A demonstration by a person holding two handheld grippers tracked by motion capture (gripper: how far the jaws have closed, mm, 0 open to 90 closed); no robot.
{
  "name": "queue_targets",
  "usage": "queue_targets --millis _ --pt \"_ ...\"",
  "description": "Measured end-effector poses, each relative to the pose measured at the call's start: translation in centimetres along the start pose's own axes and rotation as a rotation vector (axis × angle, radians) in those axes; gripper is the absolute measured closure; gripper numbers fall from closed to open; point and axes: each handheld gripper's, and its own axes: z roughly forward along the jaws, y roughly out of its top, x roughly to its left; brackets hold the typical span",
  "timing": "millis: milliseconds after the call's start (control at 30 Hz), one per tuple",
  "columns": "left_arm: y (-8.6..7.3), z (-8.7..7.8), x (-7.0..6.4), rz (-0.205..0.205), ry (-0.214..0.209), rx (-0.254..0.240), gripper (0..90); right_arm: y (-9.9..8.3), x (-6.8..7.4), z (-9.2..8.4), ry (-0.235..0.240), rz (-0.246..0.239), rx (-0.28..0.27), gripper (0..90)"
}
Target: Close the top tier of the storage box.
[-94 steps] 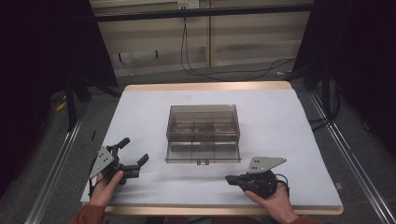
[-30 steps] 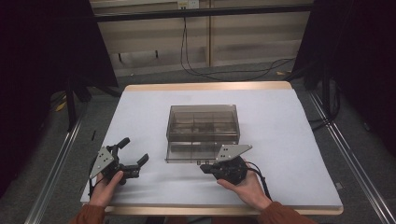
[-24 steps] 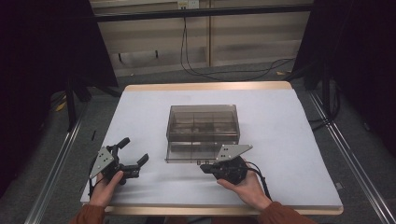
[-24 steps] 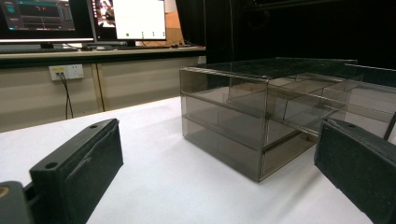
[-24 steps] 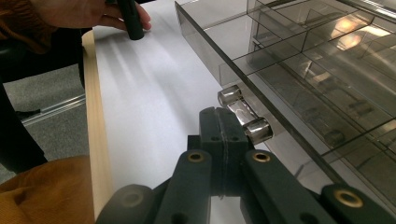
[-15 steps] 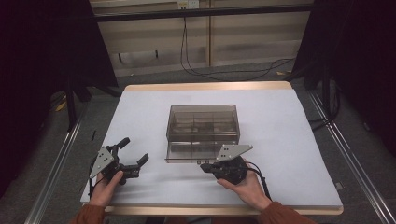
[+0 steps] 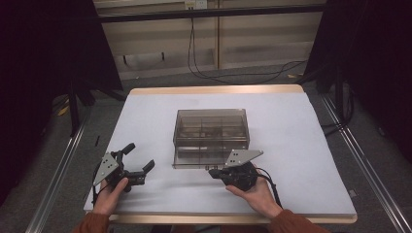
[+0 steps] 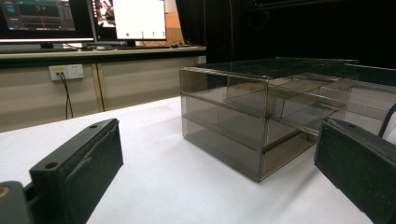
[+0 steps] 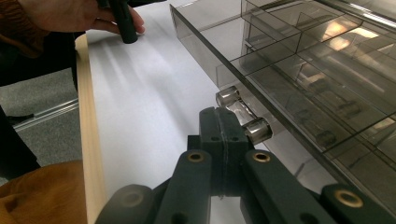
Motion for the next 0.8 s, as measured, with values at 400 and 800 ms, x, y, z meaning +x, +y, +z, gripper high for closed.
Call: queue_targets --millis 400,800 --pt "0.00 0.00 0.00 0.000 -0.003 -0.002 1.0 0.14 0.00 -0.14 -0.012 0.005 -0.010 90.0" --pt "0.00 0.00 0.00 0.000 0.000 0.000 1.0 0.24 -0.08 -0.14 -0.018 0.005 -0.017 90.0"
